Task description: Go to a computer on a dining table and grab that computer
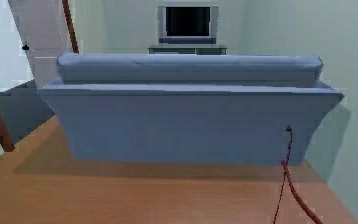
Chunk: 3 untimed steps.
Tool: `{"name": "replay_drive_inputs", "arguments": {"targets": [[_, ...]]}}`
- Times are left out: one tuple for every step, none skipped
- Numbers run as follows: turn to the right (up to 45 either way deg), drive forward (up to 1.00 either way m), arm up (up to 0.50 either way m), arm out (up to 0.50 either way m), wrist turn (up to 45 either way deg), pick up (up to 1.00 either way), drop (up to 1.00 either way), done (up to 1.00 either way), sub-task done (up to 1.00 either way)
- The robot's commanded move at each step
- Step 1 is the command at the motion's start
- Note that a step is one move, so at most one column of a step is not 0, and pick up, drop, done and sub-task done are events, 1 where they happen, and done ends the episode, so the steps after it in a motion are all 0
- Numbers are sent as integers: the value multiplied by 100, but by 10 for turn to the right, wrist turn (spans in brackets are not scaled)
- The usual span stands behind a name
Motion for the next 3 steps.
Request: {"name": "replay_drive_inputs", "arguments": {"targets": [[-420, 0, 0, 0, 0, 0, 0, 0, 0], [0, 20, 0, 0, 0, 0, 0, 0, 0], [450, 0, 0, 0, 0, 0, 0, 0, 0]]}}
